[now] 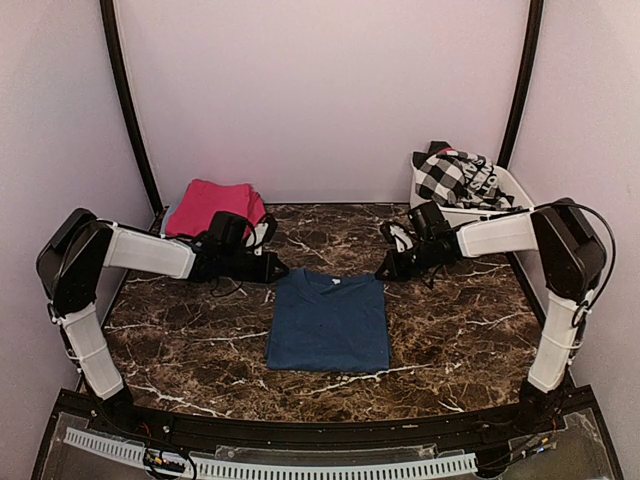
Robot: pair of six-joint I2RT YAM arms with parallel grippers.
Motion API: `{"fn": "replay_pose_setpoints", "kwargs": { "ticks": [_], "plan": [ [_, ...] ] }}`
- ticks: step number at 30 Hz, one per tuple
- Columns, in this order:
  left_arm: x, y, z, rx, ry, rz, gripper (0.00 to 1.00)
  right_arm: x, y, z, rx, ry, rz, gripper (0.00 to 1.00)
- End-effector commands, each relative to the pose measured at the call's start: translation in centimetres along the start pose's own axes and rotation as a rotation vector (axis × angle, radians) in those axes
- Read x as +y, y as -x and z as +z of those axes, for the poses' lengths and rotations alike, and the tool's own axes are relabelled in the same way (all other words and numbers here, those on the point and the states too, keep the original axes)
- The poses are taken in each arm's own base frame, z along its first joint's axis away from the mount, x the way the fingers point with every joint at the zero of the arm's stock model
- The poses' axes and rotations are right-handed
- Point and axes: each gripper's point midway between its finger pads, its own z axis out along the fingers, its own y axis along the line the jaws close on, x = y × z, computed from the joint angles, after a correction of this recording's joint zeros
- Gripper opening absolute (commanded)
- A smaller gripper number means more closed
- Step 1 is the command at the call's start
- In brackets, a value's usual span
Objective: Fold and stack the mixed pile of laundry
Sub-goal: Adjust the square-folded T-shirt at the center of the board, then pick up the square-folded T-shirt from the center of the board.
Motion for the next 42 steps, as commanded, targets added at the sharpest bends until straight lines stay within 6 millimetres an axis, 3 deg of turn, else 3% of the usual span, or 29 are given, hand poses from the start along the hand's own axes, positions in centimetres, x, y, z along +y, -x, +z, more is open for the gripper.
{"fn": "replay_pose_setpoints", "kwargs": {
  "ticks": [1, 8, 10, 11, 13, 16, 17, 18, 19, 21, 24, 29, 32, 35, 39, 42],
  "plan": [
    [2.0, 0.5, 0.9, -0.032, 0.092, 0.004, 0.02, -1.2, 1.8, 1.0, -0.044, -0.035, -0.003, 0.00],
    [6.6, -0.5, 2.3, 0.020, 0.240, -0.077, 0.08, -3.5, 3.0, 3.4, -0.035, -0.112, -0.021, 0.00],
    [6.9, -0.1, 2.3, 0.016, 0.240, -0.087, 0.15, -3.1, 3.8, 3.2, -0.045, -0.109, -0.042, 0.16],
    [6.9, 0.2, 2.1, 0.015, 0.243, -0.086, 0.23, -2.8, 4.3, 2.7, -0.055, -0.111, -0.051, 0.30],
    [6.7, 1.1, 1.2, -0.008, 0.259, -0.075, 0.43, -1.8, 5.8, 1.2, -0.085, -0.106, -0.079, 0.46],
    [5.9, 3.7, -1.9, -0.091, 0.291, -0.056, 0.69, 0.3, 7.3, -1.8, -0.121, -0.088, -0.119, 0.59],
    [5.2, 4.6, -3.4, -0.120, 0.288, -0.051, 0.74, 1.2, 7.4, -2.6, -0.124, -0.071, -0.135, 0.60],
    [5.1, 5.1, -4.1, -0.137, 0.295, -0.056, 0.90, 2.3, 7.5, -3.5, -0.132, -0.054, -0.155, 0.61],
    [4.4, 5.7, -5.6, -0.166, 0.284, -0.068, 0.94, 3.5, 7.3, -4.3, -0.136, -0.040, -0.177, 0.61],
    [4.0, 5.9, -7.5, -0.191, 0.283, -0.133, 0.98, 6.4, 6.5, -5.3, -0.135, -0.020, -0.238, 0.62],
    [5.0, 5.2, -10.1, -0.206, 0.348, -0.260, 0.99, 10.9, 4.5, -5.8, -0.116, 0.000, -0.338, 0.61],
    [5.1, 2.5, -13.1, -0.137, 0.299, -0.431, 0.99, 18.6, -0.6, -4.6, -0.057, 0.059, -0.520, 0.58],
    [4.1, 0.6, -13.7, -0.090, 0.242, -0.447, 0.99, 21.5, -3.3, -3.2, -0.017, 0.076, -0.609, 0.57],
    [3.0, 0.0, -14.7, -0.110, 0.184, -0.445, 0.99, 23.9, -6.3, -1.1, 0.041, 0.089, -0.696, 0.55],
    [3.1, -2.0, -15.6, -0.118, 0.185, -0.475, 0.99, 26.3, -9.9, 2.1, 0.122, 0.094, -0.796, 0.50],
    [3.2, -3.4, -15.7, -0.122, 0.168, -0.521, 0.99, 27.5, -11.3, 4.0, 0.154, 0.112, -0.819, 0.46]
  ]
}}
